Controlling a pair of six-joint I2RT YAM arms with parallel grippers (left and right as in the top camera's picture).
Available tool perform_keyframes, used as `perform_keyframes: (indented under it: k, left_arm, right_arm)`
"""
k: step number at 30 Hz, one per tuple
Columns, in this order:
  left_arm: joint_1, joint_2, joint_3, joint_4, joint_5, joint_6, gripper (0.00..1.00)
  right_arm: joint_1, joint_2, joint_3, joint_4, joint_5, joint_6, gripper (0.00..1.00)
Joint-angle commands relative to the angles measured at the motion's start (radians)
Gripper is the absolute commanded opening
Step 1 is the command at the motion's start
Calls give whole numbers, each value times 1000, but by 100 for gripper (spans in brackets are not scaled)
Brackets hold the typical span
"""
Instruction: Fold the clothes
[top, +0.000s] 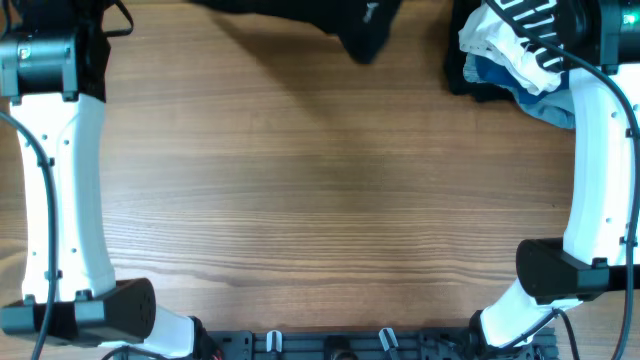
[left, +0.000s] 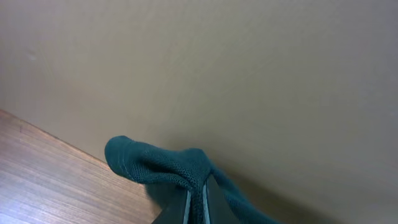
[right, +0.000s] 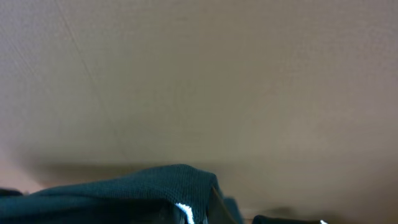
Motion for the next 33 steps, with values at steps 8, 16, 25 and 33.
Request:
perform_keyframes:
  k: [8, 16, 25, 33]
  left_arm:
    - [25, 231, 24, -545, -15, 49, 4]
    - [25, 215, 24, -971, 56, 46, 4]
    - [8, 88, -114, -1136, 64, 11, 4]
    - [6, -301, -836, -882, 94, -245, 4]
  right_arm:
    - [-9, 215, 21, -416, -161, -14, 4]
    - [-9, 153, 21, -815, -250, -9, 5]
    - [32, -85, -247, -919, -99, 63, 4]
    - [45, -494, -1121, -673, -119, 271, 4]
